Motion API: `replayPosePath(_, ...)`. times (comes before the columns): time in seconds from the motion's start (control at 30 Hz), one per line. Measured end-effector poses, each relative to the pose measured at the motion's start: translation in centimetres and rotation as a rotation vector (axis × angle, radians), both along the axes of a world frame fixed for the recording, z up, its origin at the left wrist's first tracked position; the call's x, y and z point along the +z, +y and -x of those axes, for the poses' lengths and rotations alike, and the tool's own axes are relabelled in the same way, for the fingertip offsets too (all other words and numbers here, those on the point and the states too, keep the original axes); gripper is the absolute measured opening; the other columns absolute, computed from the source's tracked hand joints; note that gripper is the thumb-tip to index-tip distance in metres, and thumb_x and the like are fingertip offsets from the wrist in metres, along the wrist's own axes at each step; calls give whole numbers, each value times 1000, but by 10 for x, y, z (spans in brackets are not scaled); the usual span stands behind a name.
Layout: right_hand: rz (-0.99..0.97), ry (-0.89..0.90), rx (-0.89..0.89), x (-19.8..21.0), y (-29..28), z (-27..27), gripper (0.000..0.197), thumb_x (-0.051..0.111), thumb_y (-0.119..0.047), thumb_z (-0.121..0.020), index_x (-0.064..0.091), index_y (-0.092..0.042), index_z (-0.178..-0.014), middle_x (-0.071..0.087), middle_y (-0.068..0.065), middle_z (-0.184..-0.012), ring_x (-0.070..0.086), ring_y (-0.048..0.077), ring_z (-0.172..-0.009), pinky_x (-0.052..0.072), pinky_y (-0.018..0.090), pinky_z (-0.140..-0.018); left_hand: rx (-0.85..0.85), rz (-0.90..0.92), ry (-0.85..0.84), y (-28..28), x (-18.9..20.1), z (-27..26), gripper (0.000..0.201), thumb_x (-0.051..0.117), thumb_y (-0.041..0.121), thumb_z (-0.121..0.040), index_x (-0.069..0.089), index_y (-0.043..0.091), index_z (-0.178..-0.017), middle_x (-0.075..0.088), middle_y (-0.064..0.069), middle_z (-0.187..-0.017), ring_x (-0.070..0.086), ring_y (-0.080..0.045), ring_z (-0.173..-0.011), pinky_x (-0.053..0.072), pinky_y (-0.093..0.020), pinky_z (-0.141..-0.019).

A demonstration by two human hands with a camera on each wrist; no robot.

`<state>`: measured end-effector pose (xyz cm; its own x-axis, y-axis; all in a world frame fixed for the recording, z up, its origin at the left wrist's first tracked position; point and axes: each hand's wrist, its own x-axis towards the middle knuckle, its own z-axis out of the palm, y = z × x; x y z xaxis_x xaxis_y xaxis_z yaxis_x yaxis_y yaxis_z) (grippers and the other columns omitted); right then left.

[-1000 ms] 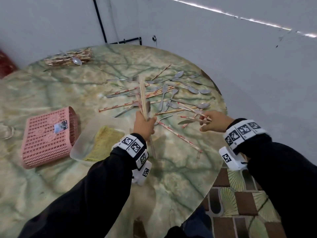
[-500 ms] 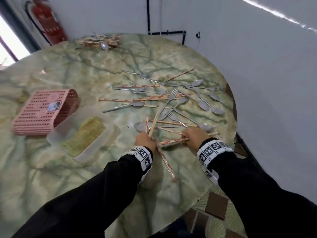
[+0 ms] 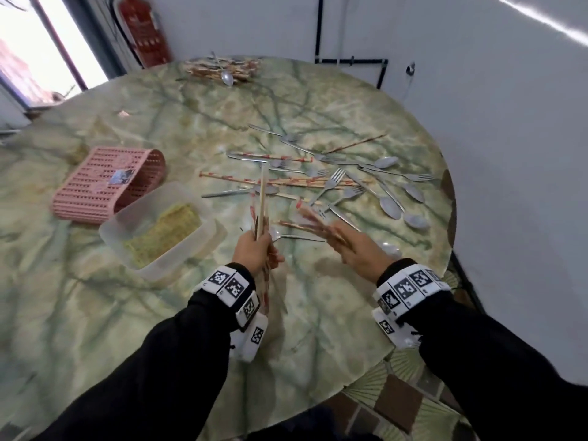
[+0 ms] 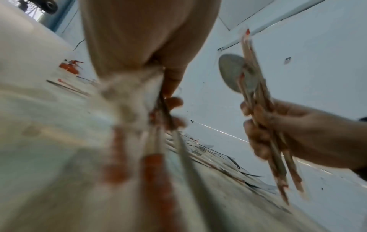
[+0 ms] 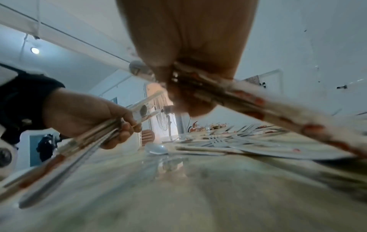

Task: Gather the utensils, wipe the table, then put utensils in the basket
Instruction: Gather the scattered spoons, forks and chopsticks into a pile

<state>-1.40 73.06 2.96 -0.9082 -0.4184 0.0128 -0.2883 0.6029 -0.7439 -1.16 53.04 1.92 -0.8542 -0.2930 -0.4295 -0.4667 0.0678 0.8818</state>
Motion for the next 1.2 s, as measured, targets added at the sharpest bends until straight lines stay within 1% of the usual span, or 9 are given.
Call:
replayPosePath(0.1,207,8,-245,10,-7,10,26,56,-20,-92,57,-8,-115,65,11,-101,60,26,-90,47,37,-79,95,89,18,4,-3,12,13,51,16,-89,45,10,-79,50,-15,-72,58,-28,-53,48,-33,-51)
replayPosePath(0.23,-313,-226,-481,2,-4,37,30,61,-23,-87,60,-5,-111,66,15,-106,62,31,-97,46,31,-77,192,213,-173,-1,-10,29,48,70,30,-76,55,-5,-106,64,-25,-102,65,-38,-93,54,-46,-83)
replayPosePath(0.33,-521,-268,-480,-5,-4,45,20,56,-19,-89,62,-4,-101,66,16,-97,63,33,-90,43,29,-67,152,229,-260,-8,-16,38,55,75,30,-74,58,-9,-109,67,-24,-102,66,-36,-94,54,-42,-85)
replayPosePath(0.57,-626,-220,-395,-3,-3,45,21,58,-24,-88,60,-10,-103,66,12,-97,63,32,-93,46,31,-74,139,151,-185,-20,-21,53,34,66,15,-76,62,-10,-99,67,-25,-87,67,-35,-80,54,-39,-75)
replayPosePath(0.73,-447,-295,-356,-3,1,48,19,62,-24,-83,65,-15,-100,67,7,-88,63,25,-80,45,25,-68,171,-148,34,-14,-2,60,8,60,6,-85,57,1,-80,55,-12,-63,55,-14,-41,45,-19,-41)
replayPosePath(0.87,-186,-361,-399,4,6,51,13,60,-10,-84,66,-7,-96,60,8,-80,54,20,-73,38,24,-65,113,-353,168,-9,18,68,13,58,7,-88,58,11,-76,56,-9,-70,55,-15,-46,50,-21,-45)
replayPosePath(1.0,49,-404,-466,16,19,51,18,59,-6,-81,54,-14,-66,48,1,-60,42,15,-54,35,19,-45,77,-509,250,2,32,75,9,48,12,-95,51,18,-88,59,-7,-84,63,-20,-57,54,-27,-51)
replayPosePath(1.1,172,-382,-465,24,35,50,23,51,-1,-85,56,-12,-65,60,-1,-56,52,13,-57,41,18,-54,38,-549,288,10,40,79,10,46,16,-97,46,16,-107,62,-8,-92,69,-18,-56,55,-29,-54)
replayPosePath(1.2,320,-466,-416,26,55,52,26,45,13,-85,46,-10,-73,55,12,-58,51,12,-39,41,20,-39,16,-476,373,18,47,83,17,46,17,-97,46,9,-112,60,-8,-89,66,-17,-52,55,-29,-53)
